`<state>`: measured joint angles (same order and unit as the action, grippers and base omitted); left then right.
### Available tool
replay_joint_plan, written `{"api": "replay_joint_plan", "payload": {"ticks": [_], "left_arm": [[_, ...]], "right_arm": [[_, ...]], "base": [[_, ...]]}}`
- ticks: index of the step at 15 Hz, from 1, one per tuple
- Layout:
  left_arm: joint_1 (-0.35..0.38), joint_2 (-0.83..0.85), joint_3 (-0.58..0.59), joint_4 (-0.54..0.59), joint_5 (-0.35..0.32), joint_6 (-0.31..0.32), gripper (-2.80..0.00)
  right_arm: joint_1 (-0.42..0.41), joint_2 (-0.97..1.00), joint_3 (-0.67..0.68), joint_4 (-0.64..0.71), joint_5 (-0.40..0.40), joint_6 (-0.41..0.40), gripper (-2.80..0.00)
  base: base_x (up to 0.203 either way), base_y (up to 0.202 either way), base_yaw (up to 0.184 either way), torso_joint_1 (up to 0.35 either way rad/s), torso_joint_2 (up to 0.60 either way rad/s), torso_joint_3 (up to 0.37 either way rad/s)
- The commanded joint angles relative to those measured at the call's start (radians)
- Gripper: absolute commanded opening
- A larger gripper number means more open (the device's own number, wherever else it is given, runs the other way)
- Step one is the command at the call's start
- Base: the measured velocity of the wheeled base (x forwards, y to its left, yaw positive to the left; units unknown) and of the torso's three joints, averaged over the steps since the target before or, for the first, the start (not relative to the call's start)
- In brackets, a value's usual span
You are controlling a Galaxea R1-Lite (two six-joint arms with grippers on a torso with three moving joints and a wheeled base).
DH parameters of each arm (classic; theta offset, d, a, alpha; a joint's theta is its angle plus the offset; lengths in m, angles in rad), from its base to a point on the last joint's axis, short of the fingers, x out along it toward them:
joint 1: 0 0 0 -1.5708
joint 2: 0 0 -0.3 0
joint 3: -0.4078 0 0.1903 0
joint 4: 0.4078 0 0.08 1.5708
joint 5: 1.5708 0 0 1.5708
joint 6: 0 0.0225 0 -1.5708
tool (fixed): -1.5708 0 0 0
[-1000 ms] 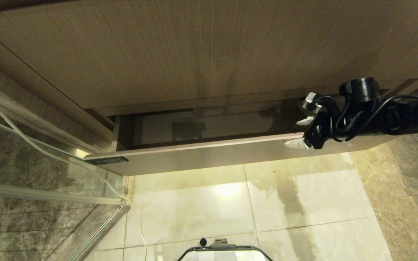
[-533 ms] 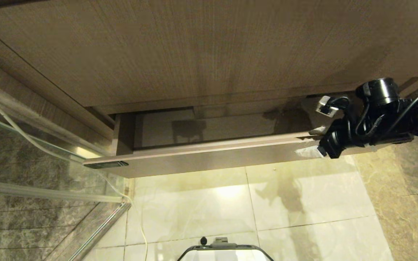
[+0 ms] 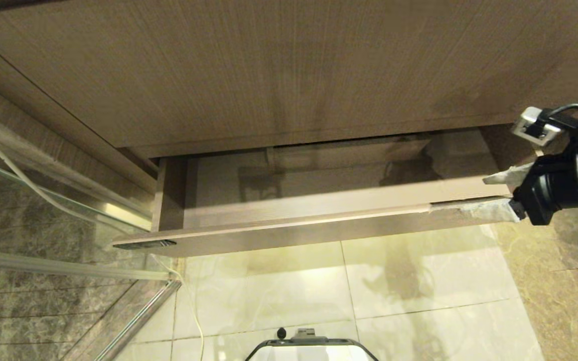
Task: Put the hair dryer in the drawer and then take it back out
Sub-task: Pull open the drawer
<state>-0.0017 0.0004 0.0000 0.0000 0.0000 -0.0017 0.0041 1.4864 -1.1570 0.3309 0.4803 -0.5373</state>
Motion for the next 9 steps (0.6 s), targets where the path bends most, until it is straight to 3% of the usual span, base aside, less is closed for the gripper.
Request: {"api": "replay_joint_plan", "payload": {"ticks": [1, 2, 3, 6, 9], "left_arm": [[0.0, 0.0, 0.002, 0.0, -0.002, 0.0, -2.8], [0.0, -0.001, 0.0, 0.0, -0.002, 0.001, -2.8], [0.0, -0.001, 0.001, 0.0, 0.0, 0.0, -2.8], [0.0, 0.0, 0.0, 0.0, 0.0, 0.0, -2.8], [0.0, 0.0, 0.0, 0.0, 0.0, 0.0, -2.8]], "right_arm": [[-0.014, -0.115, 0.013, 0.005, -0.022, 0.045, 0.0], [-0.02, -0.141, 0.016, 0.006, -0.025, 0.081, 0.0], [-0.025, -0.18, 0.022, 0.009, -0.031, 0.118, -2.8], [-0.027, -0.316, 0.088, 0.012, -0.127, 0.183, -2.8], [-0.028, -0.524, 0.233, 0.007, -0.162, 0.236, -2.8]], "base": [[0.0, 0.0, 0.0, 0.0, 0.0, 0.0], [0.0, 0.0, 0.0, 0.0, 0.0, 0.0], [0.0, 0.0, 0.0, 0.0, 0.0, 0.0], [0.0, 0.0, 0.0, 0.0, 0.0, 0.0], [0.0, 0.0, 0.0, 0.0, 0.0, 0.0]]}}
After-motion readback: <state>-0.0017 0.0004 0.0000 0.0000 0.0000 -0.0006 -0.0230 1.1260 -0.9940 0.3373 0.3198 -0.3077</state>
